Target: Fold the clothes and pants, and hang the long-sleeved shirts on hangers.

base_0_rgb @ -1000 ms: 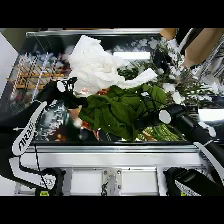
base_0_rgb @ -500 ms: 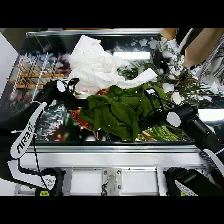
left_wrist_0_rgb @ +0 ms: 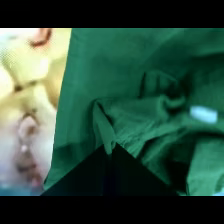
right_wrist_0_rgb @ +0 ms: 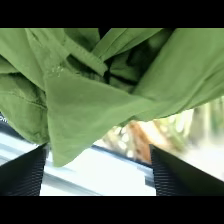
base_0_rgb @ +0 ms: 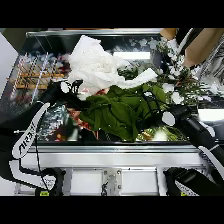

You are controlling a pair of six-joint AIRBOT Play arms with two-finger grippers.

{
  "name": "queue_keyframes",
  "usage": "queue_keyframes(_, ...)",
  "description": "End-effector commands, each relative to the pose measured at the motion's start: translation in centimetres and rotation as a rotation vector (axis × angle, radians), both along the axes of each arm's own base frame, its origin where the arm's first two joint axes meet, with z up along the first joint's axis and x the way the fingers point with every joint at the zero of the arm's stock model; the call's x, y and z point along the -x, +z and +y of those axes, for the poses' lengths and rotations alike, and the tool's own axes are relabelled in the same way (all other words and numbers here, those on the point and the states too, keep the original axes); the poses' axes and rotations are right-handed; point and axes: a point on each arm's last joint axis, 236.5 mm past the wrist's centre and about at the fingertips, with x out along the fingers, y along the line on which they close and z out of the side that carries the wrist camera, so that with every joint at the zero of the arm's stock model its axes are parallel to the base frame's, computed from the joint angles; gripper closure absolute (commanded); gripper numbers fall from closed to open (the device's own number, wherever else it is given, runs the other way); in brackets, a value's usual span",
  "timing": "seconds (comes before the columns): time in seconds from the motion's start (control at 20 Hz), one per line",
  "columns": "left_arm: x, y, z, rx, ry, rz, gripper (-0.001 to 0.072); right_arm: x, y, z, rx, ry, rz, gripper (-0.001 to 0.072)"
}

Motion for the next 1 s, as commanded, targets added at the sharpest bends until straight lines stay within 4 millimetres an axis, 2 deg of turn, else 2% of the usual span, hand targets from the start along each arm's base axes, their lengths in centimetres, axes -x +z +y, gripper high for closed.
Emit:
queue_keyframes(0.0, -0.4, 1.8, 0.0, 0.008, 0.001, -0.044, 0.0692, 1.0, -2.3, 1.3, -0.006, -0.013, 0.096, -0.0007)
queue_keyframes(0.15, -0.6, 3.1, -0.1, 0.014, 0.001, -0.075, 0.0692, -0.1, -4.5, 1.9, -0.008, -0.064, 0.119, -0.0006)
queue_keyframes(0.25, -0.7, 4.2, -0.1, 0.019, 0.001, -0.099, 0.0692, -0.3, -5.3, 2.5, -0.022, -0.075, 0.13, -0.0002)
queue_keyframes(0.3, -0.7, 4.9, -0.1, 0.022, 0.0, -0.113, 0.0692, -0.3, -5.5, 2.6, -0.024, -0.076, 0.133, 0.0062)
queue_keyframes(0.4, -0.8, 7.2, -0.1, 0.031, -0.002, -0.164, 0.0692, -0.6, -5.0, 2.5, -0.02, -0.043, 0.109, 0.0581)
queue_keyframes(0.45, -0.8, 8.9, -0.2, 0.039, -0.005, -0.199, 0.0692, -1.2, -4.1, 2.2, -0.01, -0.024, 0.076, 0.0685)
queue_keyframes(0.5, -1.0, 11.3, -0.2, 0.048, -0.011, -0.243, 0.0691, -2.2, -2.2, 1.4, 0.016, -0.004, 0.022, 0.0697)
queue_keyframes(0.55, -1.3, 14.6, -0.3, 0.06, -0.018, -0.306, 0.0692, -3.7, 0.6, 0.5, 0.039, 0.013, -0.049, 0.0697)
queue_keyframes(0.6, -1.7, 18.9, -0.5, 0.079, -0.023, -0.395, 0.0692, -5.5, 4.6, -0.6, 0.053, 0.023, -0.142, 0.0697)
queue_keyframes(0.65, -2.1, 23.7, -0.6, 0.101, -0.026, -0.503, 0.0692, -7.5, 10.2, -1.9, 0.049, 0.016, -0.269, 0.0697)
queue_keyframes(0.7, -2.1, 29.4, -1.3, 0.153, -0.026, -0.629, 0.0692, -9.1, 16.2, -2.8, 0.017, -0.014, -0.402, 0.0697)
queue_keyframes(0.75, -1.4, 36.2, -2.3, 0.24, -0.025, -0.781, 0.0692, -10.2, 23.2, -4.0, -0.032, -0.059, -0.558, 0.0698)
queue_keyframes(0.8, -0.1, 43.2, -3.2, 0.335, -0.027, -0.94, 0.0692, -10.4, 30.0, -5.1, -0.078, -0.101, -0.708, 0.0698)
queue_keyframes(0.85, 1.7, 49.2, -3.6, 0.394, -0.034, -1.091, 0.0692, -9.8, 35.9, -5.9, -0.117, -0.126, -0.837, 0.0698)
queue_keyframes(0.9, 4.1, 54.8, -3.6, 0.439, -0.042, -1.244, 0.0692, -8.6, 41.3, -6.6, -0.157, -0.143, -0.957, 0.0698)
queue_keyframes(0.95, 6.7, 59.4, -3.6, 0.477, -0.056, -1.374, 0.0692, -7.1, 45.5, -6.8, -0.199, -0.147, -1.052, 0.0698)
